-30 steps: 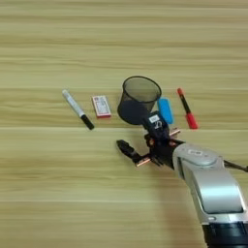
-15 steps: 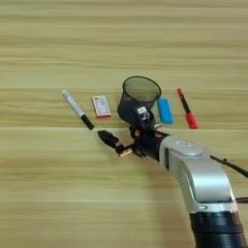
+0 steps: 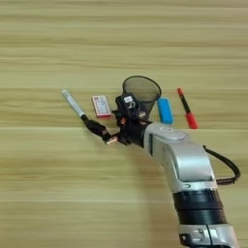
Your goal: Move the objects on the table
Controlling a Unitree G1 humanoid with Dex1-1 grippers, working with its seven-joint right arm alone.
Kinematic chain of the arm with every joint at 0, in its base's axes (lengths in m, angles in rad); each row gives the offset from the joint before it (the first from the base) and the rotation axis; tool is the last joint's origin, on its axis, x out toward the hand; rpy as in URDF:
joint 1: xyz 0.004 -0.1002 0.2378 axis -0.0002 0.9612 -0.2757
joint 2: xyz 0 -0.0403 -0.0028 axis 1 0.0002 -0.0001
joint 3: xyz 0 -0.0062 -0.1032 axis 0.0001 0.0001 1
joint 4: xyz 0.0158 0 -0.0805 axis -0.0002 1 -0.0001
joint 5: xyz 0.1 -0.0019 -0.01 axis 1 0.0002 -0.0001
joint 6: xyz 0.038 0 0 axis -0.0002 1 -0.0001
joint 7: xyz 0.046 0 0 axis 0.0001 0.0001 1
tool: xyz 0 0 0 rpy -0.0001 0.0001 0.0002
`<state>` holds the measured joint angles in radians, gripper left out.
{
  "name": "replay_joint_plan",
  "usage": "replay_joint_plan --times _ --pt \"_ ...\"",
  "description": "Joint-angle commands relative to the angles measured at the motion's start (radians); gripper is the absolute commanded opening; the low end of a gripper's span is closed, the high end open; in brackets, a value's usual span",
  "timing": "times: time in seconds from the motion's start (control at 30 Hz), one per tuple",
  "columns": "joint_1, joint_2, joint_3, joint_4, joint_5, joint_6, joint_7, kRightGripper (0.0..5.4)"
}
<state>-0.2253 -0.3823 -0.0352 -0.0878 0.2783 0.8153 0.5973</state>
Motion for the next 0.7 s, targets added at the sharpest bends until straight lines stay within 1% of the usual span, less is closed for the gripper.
replay_joint_plan --times 0.03,0.33,0.7 --pt "-0.111 0.001 -0.016 0.03 -0.019 -0.068 -0.048 5.33" --pt "-0.144 0.034 -0.005 0.095 -0.074 -0.136 -0.122 5.33" --pt "-0.148 0.055 0.027 0.134 -0.114 -0.181 -0.146 5.33"
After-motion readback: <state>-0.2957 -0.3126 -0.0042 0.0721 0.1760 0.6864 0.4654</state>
